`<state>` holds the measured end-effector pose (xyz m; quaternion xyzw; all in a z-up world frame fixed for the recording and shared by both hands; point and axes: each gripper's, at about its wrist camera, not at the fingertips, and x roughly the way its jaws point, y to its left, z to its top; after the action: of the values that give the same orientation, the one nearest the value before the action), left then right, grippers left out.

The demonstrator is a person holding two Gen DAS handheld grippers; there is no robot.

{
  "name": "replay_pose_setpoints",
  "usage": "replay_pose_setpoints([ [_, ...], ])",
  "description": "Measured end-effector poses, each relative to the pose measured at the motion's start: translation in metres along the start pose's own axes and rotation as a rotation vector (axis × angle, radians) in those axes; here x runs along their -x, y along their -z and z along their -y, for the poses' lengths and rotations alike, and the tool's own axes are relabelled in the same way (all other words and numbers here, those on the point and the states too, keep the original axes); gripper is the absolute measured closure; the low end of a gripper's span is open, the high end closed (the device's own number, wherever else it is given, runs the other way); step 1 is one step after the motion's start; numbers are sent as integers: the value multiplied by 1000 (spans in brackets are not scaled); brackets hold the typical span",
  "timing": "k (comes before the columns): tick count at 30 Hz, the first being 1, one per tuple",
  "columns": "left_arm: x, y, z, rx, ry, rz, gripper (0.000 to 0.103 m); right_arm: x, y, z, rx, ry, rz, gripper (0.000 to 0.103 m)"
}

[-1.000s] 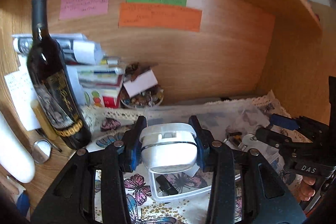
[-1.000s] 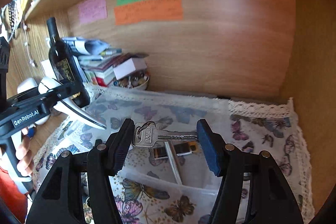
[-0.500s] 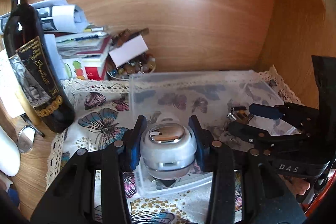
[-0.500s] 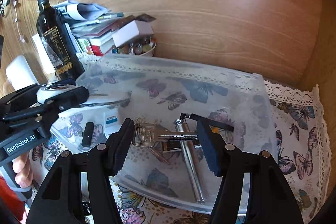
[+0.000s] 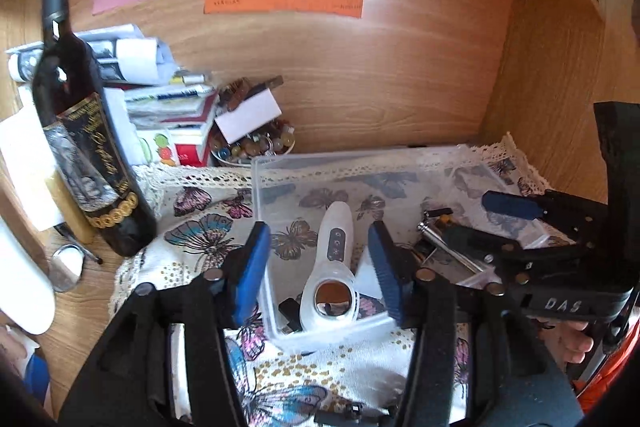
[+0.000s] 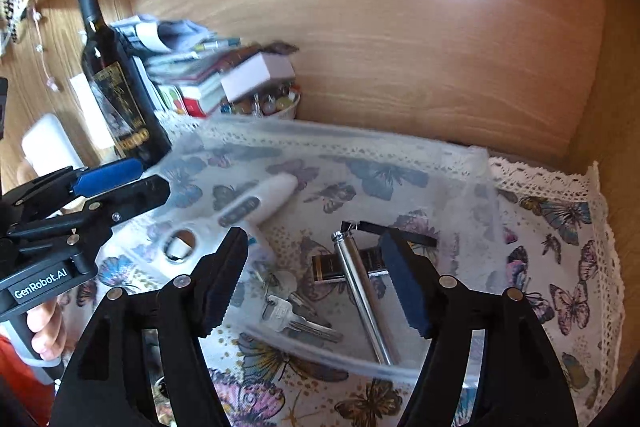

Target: Organize rigid objects

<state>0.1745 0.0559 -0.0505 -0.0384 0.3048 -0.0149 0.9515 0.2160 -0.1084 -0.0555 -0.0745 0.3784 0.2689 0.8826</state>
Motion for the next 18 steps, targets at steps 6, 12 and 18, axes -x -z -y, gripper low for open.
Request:
replay_pose_setpoints([
  [6,35,9,-1,-19,-19,42,26,40,5,3,6,40,70,33],
  [12,46,32,-2,-21,-12,-15,12,68,26,10,3,100,81,31],
  [18,38,67,0,-23,9,-137,12,72,54,19,-24,136,17,31],
])
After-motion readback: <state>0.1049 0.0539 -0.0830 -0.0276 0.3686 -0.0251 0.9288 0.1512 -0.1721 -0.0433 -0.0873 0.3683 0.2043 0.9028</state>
